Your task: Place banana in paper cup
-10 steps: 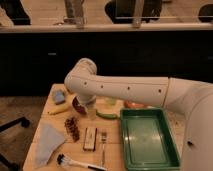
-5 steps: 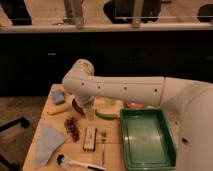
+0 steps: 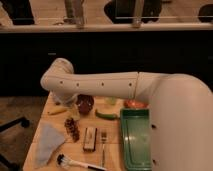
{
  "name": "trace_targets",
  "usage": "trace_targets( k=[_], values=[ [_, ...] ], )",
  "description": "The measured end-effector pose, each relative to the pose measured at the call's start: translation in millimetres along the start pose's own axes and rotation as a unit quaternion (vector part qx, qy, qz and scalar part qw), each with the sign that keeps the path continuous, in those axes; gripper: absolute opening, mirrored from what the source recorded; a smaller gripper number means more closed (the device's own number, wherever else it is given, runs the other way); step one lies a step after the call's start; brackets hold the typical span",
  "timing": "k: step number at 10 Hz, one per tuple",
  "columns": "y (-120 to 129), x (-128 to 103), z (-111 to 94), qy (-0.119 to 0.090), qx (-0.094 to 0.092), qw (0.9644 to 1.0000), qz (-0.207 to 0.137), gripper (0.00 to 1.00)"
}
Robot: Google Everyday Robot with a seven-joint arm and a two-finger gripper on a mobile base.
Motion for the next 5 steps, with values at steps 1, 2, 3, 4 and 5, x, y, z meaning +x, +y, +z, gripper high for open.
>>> trace_targets(
  k=[1,2,3,4,5],
  values=[
    [-7.4,-8.9,-0.9,-0.003,0.002,1.0000,-0.003,0.80],
    [-11.6,-12.7,-0.4,-0.006,0.002,1.0000,-0.002,0.80],
    [-15.6,-15.5,1.1,-0.010,0.001,0.9999,0.002,0.80],
    [-21.3,-23.2,5.8,-0.021,0.002,0.9998,0.007,0.80],
    [-26.8,-32.0,10.7,-0.031,0.004,0.9995,0.011,0.80]
  ],
)
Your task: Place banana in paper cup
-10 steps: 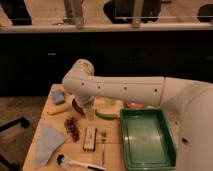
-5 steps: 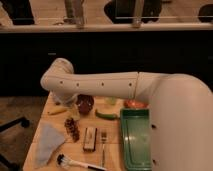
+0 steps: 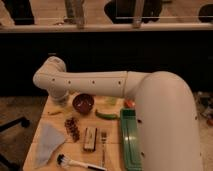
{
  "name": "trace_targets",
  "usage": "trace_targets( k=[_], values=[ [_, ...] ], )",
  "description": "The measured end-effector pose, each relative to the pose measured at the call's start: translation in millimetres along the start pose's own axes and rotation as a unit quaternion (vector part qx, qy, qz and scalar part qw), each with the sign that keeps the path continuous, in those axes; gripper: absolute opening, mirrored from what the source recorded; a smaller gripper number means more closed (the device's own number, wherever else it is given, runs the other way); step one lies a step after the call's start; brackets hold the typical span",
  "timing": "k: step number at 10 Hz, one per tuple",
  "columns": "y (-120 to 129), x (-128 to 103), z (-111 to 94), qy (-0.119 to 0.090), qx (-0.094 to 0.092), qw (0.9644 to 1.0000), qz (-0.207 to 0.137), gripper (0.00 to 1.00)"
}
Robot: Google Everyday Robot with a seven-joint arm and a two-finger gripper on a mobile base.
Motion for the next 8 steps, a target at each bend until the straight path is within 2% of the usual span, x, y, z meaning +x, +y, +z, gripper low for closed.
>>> trace_targets(
  k=[3,8],
  values=[
    [-16.2,-26.8,18.7,-0.022,0.006,0.9997,0.003,0.80],
    [-37.5,-48.5,53.7,-0.023,-0.002,0.9997,-0.004,0.80]
  ],
)
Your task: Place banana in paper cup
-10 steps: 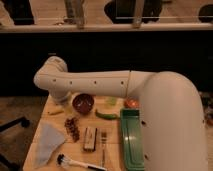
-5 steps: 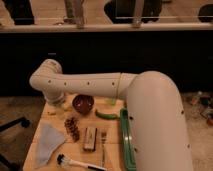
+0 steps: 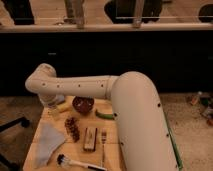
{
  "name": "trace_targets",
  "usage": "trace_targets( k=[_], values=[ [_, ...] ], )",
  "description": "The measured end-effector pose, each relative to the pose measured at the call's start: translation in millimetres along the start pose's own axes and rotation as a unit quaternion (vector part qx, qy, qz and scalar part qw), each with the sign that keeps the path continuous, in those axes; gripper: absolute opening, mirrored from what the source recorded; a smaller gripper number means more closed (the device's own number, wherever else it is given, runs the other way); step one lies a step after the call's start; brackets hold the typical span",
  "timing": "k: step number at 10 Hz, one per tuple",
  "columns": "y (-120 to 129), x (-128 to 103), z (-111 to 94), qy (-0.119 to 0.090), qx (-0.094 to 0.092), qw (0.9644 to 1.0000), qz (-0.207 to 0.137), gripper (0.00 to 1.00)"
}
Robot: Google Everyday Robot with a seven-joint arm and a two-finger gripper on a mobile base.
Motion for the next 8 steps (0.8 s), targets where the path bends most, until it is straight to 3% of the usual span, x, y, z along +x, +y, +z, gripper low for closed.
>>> trace_targets(
  k=[8],
  values=[
    [-2.8,-1.3,5.2,0.002,0.001,1.0000,-0.002,0.80]
  ],
)
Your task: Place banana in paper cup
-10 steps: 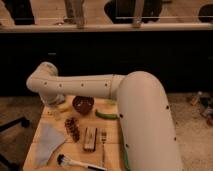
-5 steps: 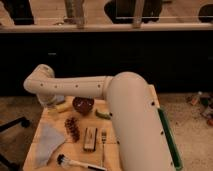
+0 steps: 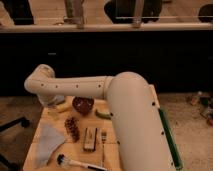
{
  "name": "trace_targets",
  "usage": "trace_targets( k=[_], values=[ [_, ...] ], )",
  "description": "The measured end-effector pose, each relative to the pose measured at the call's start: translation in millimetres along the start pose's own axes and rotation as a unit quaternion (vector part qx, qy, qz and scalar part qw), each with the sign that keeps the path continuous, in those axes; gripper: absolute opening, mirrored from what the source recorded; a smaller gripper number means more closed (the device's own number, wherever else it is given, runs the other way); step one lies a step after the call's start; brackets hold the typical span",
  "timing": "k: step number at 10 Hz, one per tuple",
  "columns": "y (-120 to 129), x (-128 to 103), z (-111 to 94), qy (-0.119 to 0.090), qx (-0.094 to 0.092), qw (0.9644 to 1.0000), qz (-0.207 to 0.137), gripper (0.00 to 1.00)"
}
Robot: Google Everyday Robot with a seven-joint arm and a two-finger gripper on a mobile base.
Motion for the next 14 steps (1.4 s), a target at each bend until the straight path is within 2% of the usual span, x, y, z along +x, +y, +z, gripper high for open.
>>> trace_targets(
  k=[2,4,8,11,14],
  values=[
    [-0.5,3.3,8.4,0.008,0.003,0.9998,0.017,0.80],
    [-4.1,9.2,33.2,0.021,-0.001,0.9993,0.032,0.80],
    [-23.7,24.6,42.2,0.025,-0.004,0.9986,0.047,0.80],
    [-33.5,27.4,54.1,0.024,-0.015,0.9986,0.044,0.80],
    [-37.2,28.4,82.1,0.019,-0.037,0.9983,0.040,0.80]
  ],
)
